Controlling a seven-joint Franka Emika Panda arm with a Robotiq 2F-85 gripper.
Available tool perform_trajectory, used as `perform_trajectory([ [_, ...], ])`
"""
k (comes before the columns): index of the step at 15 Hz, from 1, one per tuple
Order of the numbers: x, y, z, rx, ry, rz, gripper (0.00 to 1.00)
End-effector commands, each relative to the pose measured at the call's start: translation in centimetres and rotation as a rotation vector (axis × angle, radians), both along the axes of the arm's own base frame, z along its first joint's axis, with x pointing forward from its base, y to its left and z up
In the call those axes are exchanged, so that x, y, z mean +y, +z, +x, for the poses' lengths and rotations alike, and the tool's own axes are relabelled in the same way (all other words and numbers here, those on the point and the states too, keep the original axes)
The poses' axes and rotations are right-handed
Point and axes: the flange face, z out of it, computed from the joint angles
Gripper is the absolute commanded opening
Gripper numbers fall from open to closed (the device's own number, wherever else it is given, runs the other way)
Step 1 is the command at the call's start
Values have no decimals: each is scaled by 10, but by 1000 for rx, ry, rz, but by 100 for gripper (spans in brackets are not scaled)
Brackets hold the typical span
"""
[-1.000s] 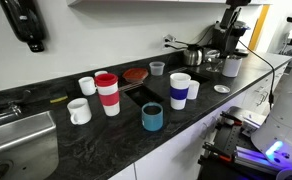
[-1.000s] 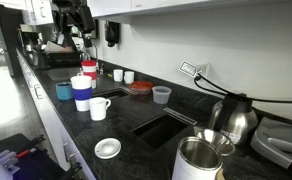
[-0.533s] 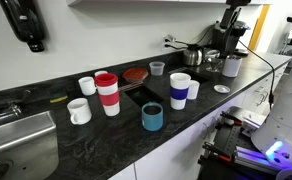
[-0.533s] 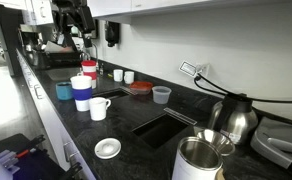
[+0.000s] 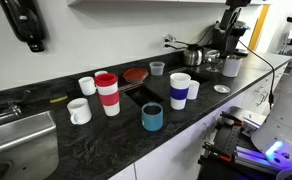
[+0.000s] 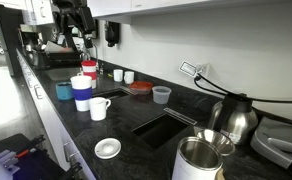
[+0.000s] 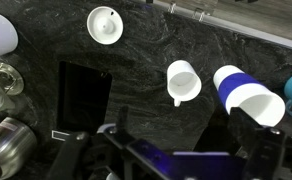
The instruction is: Move the white mug from the right to the left of the travel cups
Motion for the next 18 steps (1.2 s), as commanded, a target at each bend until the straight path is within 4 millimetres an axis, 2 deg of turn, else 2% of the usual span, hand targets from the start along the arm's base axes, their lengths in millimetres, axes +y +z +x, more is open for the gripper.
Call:
perform_trajectory([
  [1, -4, -9, 8, -35, -21, -50, 100],
  [4, -2, -21, 20, -68, -11, -79, 100],
  [5, -1, -17, 14, -49, -3, -45, 100],
  [7, -1, -22, 18, -56, 1, -52, 100],
  [15, -1, -22, 18, -58, 1, -53, 100],
  [18, 3, -35, 27, -60, -7, -59, 100],
])
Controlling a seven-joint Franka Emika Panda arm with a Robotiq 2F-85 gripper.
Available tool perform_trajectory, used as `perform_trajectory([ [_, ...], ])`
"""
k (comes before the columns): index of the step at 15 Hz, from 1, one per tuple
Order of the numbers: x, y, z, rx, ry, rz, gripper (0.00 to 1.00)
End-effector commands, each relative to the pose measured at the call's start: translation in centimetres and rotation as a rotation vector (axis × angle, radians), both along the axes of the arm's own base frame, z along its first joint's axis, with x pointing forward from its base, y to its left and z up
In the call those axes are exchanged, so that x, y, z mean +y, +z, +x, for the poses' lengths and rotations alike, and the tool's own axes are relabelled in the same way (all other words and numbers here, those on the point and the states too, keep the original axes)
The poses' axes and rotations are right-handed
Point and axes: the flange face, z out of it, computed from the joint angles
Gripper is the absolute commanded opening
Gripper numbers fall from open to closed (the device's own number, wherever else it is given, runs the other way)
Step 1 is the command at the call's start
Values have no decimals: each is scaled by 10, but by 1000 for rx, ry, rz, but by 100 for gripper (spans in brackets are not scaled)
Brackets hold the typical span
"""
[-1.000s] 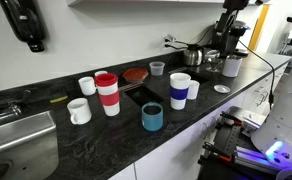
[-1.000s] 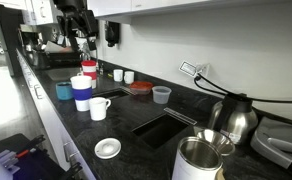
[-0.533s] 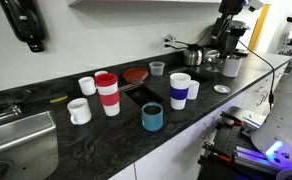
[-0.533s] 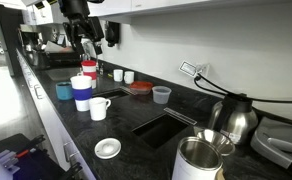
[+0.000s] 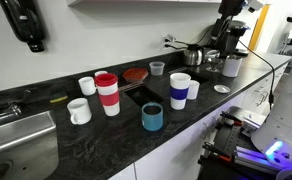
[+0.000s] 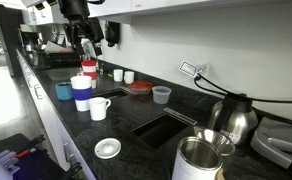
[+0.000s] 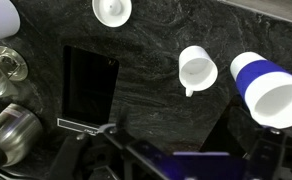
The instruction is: Move the white mug from the right to the left of the travel cups
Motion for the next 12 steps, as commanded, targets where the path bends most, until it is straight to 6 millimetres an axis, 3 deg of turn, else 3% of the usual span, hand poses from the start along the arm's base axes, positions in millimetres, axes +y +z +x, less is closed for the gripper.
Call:
perform_trajectory([
  [1, 6, -16, 12, -12, -13, -7, 100],
  [7, 18, -57, 38, -25, -68, -29, 100],
  [12, 15, -90, 51, 46, -114, -11, 100],
])
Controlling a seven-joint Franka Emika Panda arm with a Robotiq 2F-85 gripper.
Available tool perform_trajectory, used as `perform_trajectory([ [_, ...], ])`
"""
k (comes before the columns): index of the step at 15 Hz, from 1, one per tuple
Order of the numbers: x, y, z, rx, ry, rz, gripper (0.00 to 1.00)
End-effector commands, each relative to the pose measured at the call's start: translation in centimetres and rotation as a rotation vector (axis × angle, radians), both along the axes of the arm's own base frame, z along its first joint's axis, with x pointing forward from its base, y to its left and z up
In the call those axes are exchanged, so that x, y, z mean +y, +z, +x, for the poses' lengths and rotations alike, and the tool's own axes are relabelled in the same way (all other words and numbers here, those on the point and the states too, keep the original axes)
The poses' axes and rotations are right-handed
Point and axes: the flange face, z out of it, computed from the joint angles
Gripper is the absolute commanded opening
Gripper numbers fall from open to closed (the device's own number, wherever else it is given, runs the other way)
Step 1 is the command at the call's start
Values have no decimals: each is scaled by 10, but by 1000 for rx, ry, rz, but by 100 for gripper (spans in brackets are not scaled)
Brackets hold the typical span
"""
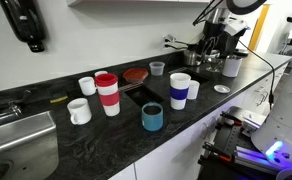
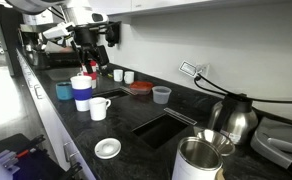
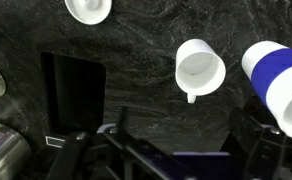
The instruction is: Move the white mug from the right to the left of the travel cups
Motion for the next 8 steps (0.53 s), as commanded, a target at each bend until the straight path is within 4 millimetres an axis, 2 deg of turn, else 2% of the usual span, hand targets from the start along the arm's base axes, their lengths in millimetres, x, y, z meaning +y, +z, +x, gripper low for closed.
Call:
perform_trajectory([
  [1, -6, -22, 9, 41, -30, -1, 100],
  [8, -6, -65, 20, 136, -56, 40, 100],
])
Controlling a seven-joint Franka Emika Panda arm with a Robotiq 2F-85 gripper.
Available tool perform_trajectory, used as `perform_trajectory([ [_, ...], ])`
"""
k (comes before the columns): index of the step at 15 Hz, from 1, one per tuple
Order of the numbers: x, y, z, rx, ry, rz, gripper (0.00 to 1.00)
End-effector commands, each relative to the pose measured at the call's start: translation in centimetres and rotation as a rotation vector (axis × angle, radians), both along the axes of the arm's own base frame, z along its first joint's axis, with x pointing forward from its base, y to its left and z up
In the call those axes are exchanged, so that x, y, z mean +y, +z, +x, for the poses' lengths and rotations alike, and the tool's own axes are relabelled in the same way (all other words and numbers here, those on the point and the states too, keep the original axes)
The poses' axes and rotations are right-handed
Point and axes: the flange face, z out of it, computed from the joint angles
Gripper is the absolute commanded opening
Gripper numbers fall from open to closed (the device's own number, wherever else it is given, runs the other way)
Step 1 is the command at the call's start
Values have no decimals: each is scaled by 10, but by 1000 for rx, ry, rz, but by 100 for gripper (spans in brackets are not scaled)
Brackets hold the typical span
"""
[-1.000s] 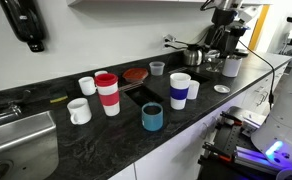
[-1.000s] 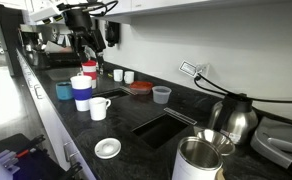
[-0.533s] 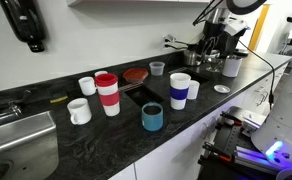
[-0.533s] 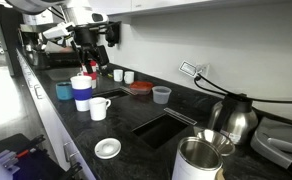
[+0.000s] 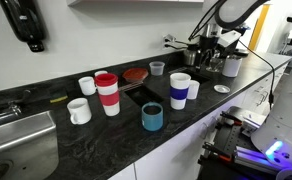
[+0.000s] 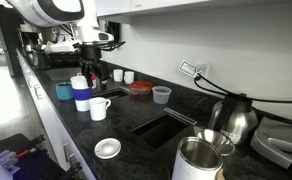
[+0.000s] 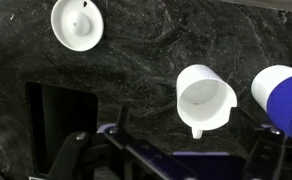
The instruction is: Move the white mug from the right to the left of the travel cups
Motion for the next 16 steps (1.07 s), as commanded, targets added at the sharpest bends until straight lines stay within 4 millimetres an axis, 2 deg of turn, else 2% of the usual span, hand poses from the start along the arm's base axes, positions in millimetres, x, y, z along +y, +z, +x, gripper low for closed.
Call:
perform_trajectory([
  [1, 0, -17, 8, 12, -35, 16, 100],
  [11, 1, -63, 19, 60, -87, 38, 100],
  [15, -1, -68, 32, 53, -144, 50, 100],
  [16, -1, -66, 37, 39, -152, 51, 85],
])
